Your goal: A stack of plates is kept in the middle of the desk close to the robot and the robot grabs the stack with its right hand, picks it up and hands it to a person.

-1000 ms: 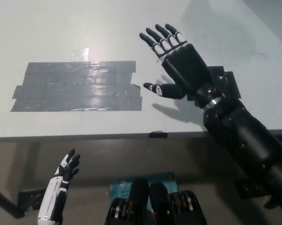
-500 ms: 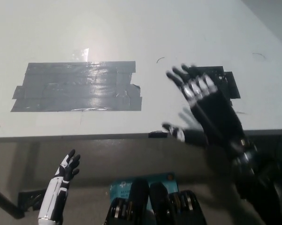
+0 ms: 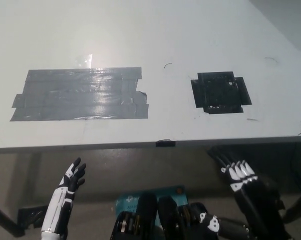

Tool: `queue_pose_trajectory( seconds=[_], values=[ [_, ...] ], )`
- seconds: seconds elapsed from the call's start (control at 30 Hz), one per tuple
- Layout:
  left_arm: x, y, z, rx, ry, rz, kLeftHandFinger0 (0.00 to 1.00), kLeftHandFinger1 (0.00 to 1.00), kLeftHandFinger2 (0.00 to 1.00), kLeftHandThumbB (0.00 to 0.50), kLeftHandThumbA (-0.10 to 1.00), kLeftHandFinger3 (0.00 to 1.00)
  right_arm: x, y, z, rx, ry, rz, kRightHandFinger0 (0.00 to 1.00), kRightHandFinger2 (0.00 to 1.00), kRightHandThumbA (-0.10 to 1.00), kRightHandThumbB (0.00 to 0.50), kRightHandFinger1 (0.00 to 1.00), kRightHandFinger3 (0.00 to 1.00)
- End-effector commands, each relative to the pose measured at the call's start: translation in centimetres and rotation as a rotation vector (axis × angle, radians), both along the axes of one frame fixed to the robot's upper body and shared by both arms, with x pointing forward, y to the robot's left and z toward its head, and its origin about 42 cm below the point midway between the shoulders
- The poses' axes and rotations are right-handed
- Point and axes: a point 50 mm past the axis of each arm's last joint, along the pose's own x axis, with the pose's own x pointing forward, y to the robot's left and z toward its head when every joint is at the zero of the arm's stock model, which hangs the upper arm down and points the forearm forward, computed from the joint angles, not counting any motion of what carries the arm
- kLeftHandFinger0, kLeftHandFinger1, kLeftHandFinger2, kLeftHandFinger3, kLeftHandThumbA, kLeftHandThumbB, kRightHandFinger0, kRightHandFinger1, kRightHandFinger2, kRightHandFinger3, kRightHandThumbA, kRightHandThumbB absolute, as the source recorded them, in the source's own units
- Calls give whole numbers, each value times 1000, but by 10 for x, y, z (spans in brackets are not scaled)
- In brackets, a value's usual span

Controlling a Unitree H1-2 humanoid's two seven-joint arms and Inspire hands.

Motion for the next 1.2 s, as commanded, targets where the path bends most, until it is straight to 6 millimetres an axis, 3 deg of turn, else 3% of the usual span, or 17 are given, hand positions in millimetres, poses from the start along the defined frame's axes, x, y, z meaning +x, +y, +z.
queue_pose_trajectory(
  seconds=[0.0,0.27,0.63,1.17],
  values=[
    [4,-3,13,-4,-78,0,1000,1000,1000,0,1000,1000,25,-7,-34,177,275,-30,1000,1000,818,386,1000,1000],
    [11,-2,16,5,-102,0,1000,1000,1000,0,1000,1000,41,-8,-47,145,345,3,1000,1000,821,390,1000,1000],
    [6,0,15,11,-85,-8,1000,1000,1000,0,1000,1000,36,-8,-52,197,408,17,1000,1000,861,347,1000,1000],
    [-4,-2,10,21,-71,-8,1000,1000,1000,0,1000,1000,28,-10,-55,212,425,27,1000,1000,904,342,1000,1000]
  ],
)
